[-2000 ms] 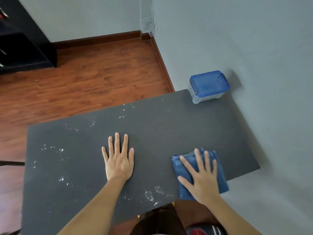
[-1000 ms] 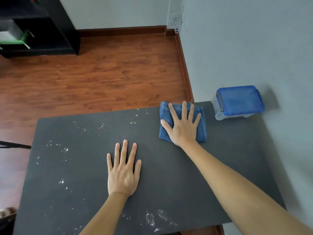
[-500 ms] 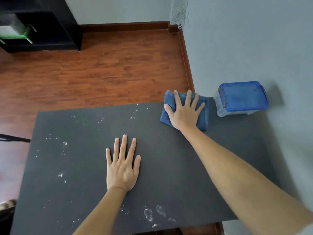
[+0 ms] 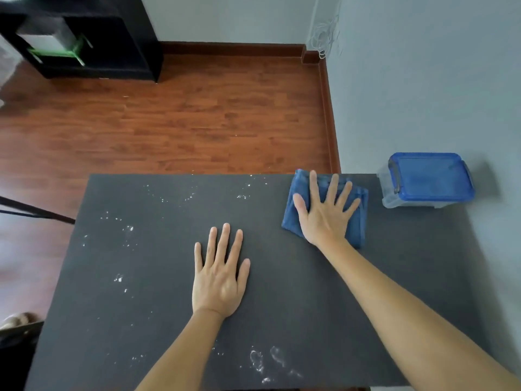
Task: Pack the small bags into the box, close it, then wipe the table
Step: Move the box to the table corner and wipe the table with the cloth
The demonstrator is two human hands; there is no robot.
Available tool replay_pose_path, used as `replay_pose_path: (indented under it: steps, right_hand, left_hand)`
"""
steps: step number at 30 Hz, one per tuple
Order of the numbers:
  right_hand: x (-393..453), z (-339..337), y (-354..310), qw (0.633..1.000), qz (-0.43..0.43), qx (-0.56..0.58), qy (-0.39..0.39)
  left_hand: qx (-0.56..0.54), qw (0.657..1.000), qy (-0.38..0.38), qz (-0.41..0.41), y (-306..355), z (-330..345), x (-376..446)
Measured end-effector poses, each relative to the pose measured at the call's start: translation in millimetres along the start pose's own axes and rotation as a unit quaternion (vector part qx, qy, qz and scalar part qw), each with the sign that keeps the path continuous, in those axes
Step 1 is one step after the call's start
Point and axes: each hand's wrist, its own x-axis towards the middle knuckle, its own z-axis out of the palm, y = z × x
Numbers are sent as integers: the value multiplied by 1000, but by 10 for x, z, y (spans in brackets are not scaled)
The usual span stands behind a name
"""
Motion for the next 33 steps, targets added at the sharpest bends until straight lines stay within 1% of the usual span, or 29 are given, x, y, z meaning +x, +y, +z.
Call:
replay_pose_path:
  steps: [2,4,5,7,9,10,12,14,15,17,19,21,23,25,27,28,29,30,31,33]
  right_hand:
    - [393,18,-477,999,-30,13,-14]
    - [435,135,-854,994,-110,-14,-26]
    - [312,183,-919,987,-154,-22,-27]
    - [-98,258,-769,973,-228,-37,-18]
    - [-613,313,-274,965,-254,-58,-6]
    - [-855,322,22,965,-252,-69,0]
    - [-1139,236,500,975,-206,-76,-20]
    - [-977,113,618,987,-140,-72,-34]
    - [-789,65,503,991,-112,-64,-34]
    - [-320,12,65,997,-70,-27,-12]
    - [52,32,-443,997,-76,-7,-15]
    - [31,147,-735,991,-130,-20,-18]
    - [-397,277,-646,975,-217,-41,-6]
    - [-986,366,-209,958,-280,-69,-1]
    - [-1413,376,388,942,-322,-91,-9]
    - [-1470,331,650,941,-323,-101,-19]
    - [-1408,251,829,947,-303,-103,-28]
    - [-1244,160,892,958,-266,-100,-28]
    - [-1031,77,838,972,-217,-88,-26]
    - [-620,-32,480,994,-103,-41,-26]
  left_hand:
    - [-8,1000,8,-17,-8,23,1]
    - [-22,999,17,-46,-6,39,7]
    - [-29,998,19,-61,-2,31,-6]
    - [-37,996,24,-82,-5,19,-40]
    - [-49,995,26,-87,0,3,-48]
    - [-57,994,28,-88,6,3,-42]
    - [-68,992,37,-96,16,7,-38]
    - [-74,991,40,-100,27,6,-40]
    - [-75,991,40,-99,26,3,-39]
    - [-73,991,43,-99,8,11,-26]
    - [-67,991,51,-100,-9,36,-21]
    - [-67,991,51,-101,-10,51,-17]
    - [-70,992,38,-98,-28,34,-39]
    - [-75,993,34,-89,-55,-15,-28]
    - [-93,993,23,-73,-84,-87,-9]
    - [-111,991,21,-66,-112,-134,-26]
    - [-132,989,26,-61,-155,-190,-66]
    - [-154,985,42,-59,-218,-252,-131]
    - [-173,981,68,-62,-299,-310,-224]
    - [-201,967,125,-95,-507,-372,-492]
